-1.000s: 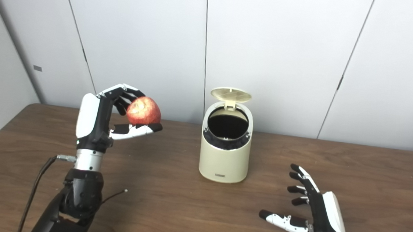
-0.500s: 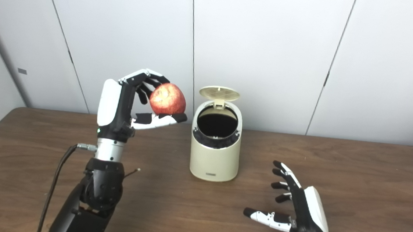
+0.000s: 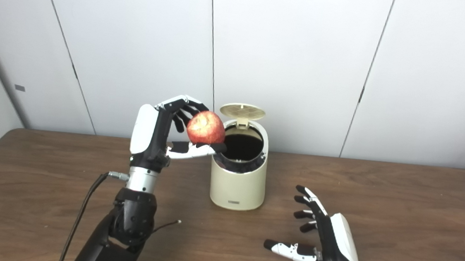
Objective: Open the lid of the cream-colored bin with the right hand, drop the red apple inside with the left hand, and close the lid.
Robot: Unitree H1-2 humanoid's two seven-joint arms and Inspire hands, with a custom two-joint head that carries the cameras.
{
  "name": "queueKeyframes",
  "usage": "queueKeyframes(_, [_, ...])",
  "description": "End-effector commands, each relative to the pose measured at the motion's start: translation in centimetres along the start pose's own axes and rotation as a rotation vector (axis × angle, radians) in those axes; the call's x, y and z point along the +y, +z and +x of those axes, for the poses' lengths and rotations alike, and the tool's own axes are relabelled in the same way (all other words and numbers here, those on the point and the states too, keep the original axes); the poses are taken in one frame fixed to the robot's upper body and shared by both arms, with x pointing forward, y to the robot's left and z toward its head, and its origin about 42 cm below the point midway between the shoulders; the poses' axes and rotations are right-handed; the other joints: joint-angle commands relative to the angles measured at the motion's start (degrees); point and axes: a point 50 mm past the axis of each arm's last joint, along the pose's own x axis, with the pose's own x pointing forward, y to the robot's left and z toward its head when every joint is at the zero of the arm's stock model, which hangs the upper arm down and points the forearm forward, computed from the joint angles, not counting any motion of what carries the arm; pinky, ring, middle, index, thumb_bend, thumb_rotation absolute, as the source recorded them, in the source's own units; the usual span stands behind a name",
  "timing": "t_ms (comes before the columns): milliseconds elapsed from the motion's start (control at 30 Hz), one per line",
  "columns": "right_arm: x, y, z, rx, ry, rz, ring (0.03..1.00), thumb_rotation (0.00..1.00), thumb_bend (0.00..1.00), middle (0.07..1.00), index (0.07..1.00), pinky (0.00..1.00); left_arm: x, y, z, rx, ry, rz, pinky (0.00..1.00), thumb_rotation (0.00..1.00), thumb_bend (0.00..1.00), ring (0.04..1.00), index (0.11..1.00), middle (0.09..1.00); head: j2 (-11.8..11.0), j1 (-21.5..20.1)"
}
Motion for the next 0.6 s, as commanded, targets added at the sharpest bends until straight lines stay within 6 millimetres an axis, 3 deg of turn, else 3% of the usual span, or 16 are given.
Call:
queueKeyframes(0, [-0.8,1.7,0.5,-0.087,-0.039,0.006,0.688,0.22,0.79,0.812,0.870,0.54,0.1,1.9,2.3,-0.092,0.046,-0.022,0.24,0.00,0.53,0.338,0.493,0.457,0.0,-0.1])
queueKeyframes(567, [-1.0,2.3,0.2,-0.085,-0.030,0.015,0.696,0.20,0.80,0.820,0.868,0.56,-3.6,1.0,3.0,-0.050,0.026,-0.065,0.28,0.00,0.53,0.371,0.486,0.468,0.0,-1.6])
